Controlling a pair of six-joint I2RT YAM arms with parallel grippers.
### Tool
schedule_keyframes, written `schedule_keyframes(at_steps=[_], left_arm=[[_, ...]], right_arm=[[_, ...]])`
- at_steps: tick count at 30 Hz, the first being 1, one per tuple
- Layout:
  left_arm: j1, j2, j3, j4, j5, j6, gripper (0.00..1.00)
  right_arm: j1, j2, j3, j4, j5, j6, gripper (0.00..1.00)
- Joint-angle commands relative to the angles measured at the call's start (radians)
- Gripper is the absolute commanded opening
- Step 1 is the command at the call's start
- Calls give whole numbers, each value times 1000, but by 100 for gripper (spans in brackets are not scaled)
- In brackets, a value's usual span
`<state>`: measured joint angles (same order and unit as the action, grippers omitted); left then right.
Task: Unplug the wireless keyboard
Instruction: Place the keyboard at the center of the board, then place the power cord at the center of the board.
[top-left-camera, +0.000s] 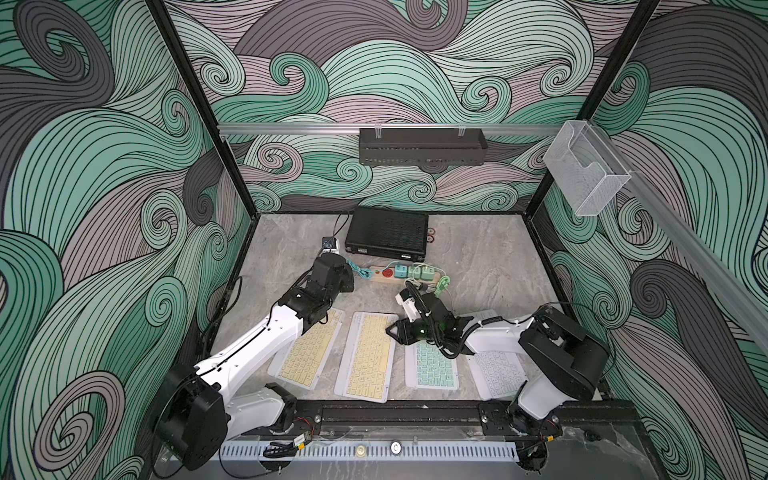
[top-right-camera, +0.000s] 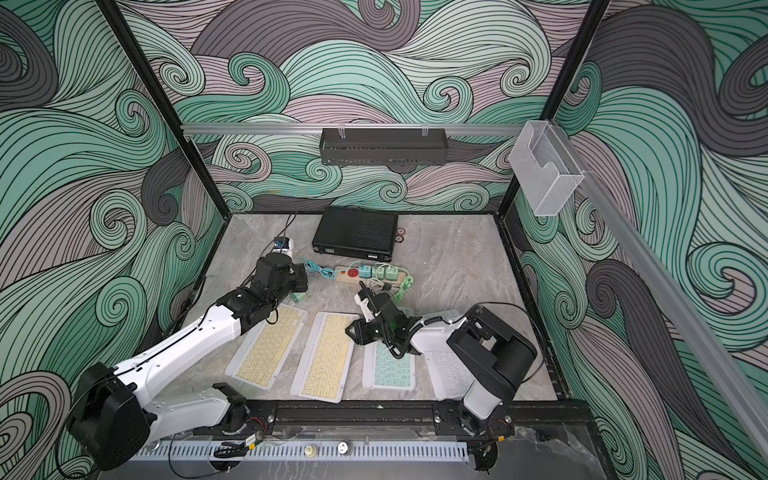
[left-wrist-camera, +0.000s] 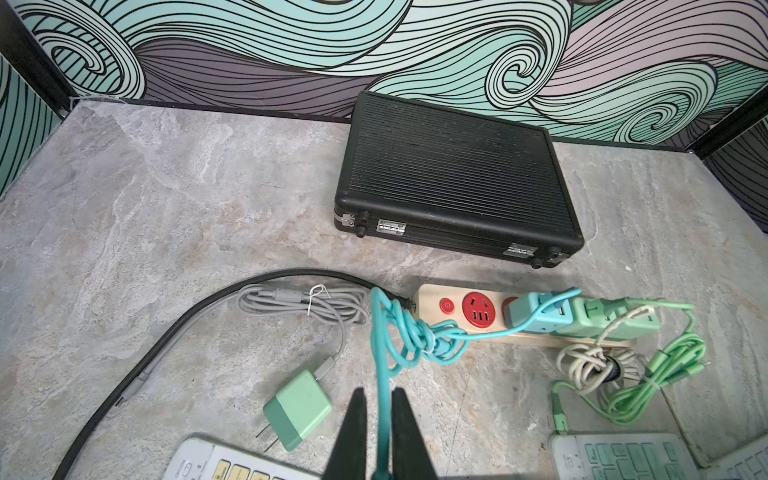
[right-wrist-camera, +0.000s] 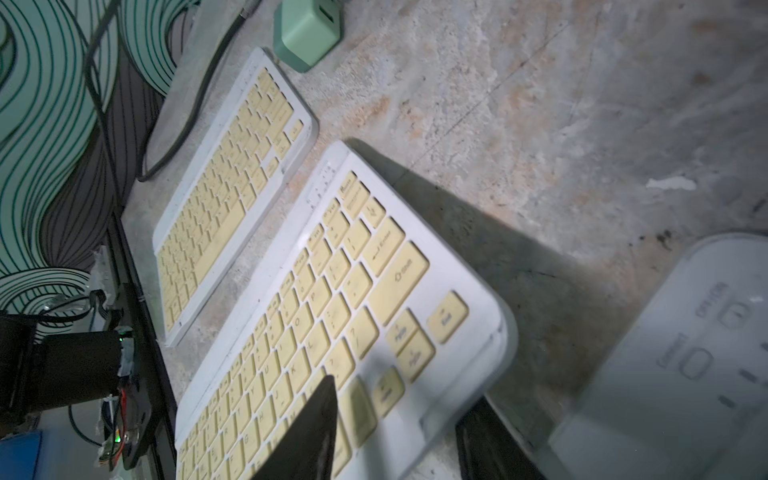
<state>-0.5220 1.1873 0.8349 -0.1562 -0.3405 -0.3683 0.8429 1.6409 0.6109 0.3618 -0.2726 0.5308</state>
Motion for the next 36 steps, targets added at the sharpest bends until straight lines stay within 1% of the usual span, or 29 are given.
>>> schedule_keyframes(at_steps=[1,9,13,17,20,22,25,27,29,31,33,35,36], left_arm=[[5,-14,5,14,-15,-5,0],[7,-15,4,13,-12,-6,0],[6,-11,7,9,-7,-5,0],[6,-6,6,3,-5,-5,0],[7,3,-3,11,-8,13,0],[6,11,1,5,-8,26,0],[6,15,-5,11,12,25,0],[6,13,-10,20,40,23,0],[5,10,-13,25,65,22,0],[5,0,-21,37,89,26,0],[5,-16,-40,60,97,34,0],[4,-34,-57,75,102,55,0],[4,-42,-74,91,101,71,0]], right_arm=[[-3,19,11,-40,23,-18,50],[-1,17,6,-22,36,12,50],[-1,-44,10,-46,49,1,50],[-2,-193,69,-208,118,-45,50],[-3,-336,131,-369,177,-74,53],[-3,-422,180,-478,237,-90,56],[-4,-510,262,-610,301,-130,57],[-4,-548,317,-649,284,-209,56],[-4,-576,356,-647,250,-349,51],[-4,-586,396,-655,257,-498,47],[-4,-564,461,-703,285,-618,46],[-4,-514,550,-780,320,-758,40],[-5,-480,597,-814,337,-810,40]])
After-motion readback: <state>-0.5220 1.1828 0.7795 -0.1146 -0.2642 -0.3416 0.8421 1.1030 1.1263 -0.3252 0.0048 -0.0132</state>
